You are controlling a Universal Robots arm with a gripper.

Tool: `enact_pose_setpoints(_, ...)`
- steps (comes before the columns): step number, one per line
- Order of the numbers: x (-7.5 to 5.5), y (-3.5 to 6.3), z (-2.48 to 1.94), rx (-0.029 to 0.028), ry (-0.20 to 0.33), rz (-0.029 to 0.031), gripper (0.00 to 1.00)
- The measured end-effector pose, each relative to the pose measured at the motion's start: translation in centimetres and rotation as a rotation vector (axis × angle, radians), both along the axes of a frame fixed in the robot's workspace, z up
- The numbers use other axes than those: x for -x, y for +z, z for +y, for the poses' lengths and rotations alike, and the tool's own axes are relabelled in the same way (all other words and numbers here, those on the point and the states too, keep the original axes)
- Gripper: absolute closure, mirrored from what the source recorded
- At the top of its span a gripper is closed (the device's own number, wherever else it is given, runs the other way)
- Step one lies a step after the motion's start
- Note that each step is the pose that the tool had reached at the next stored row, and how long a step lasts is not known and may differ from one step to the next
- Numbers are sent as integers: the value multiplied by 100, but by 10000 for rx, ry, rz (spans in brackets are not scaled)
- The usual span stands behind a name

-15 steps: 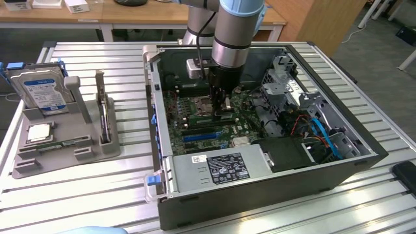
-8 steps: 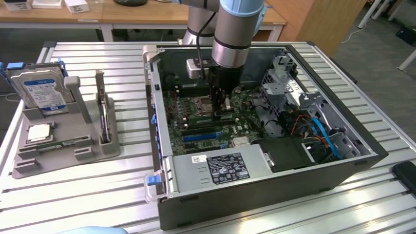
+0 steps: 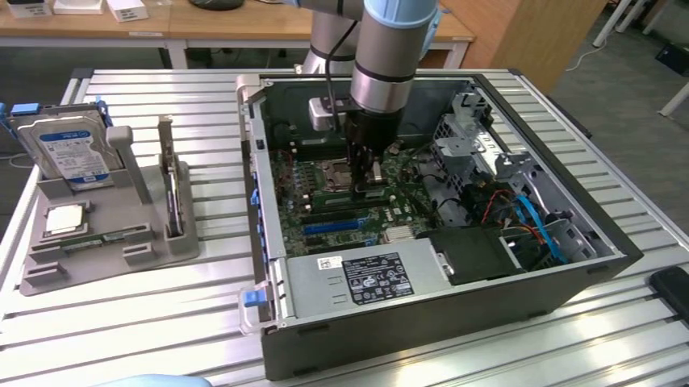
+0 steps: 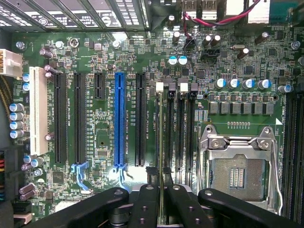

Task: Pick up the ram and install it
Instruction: 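Insert the ram into the slot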

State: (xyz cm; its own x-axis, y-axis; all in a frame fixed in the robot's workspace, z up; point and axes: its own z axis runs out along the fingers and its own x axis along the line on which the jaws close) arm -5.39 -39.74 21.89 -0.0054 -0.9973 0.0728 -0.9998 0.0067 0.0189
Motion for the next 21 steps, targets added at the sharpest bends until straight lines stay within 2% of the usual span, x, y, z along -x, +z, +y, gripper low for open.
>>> enact_pose_setpoints(16,0,-31,7,-2,-1,1,86)
enact_pose_setpoints(17,0,-31,7,0,0,1,80)
enact_pose_setpoints(18,1,-30,7,1,-1,1,80)
enact_pose_setpoints(20,1,-30,7,1,-1,2,68)
enact_pose_setpoints(21,1,-30,8,1,-1,2,68)
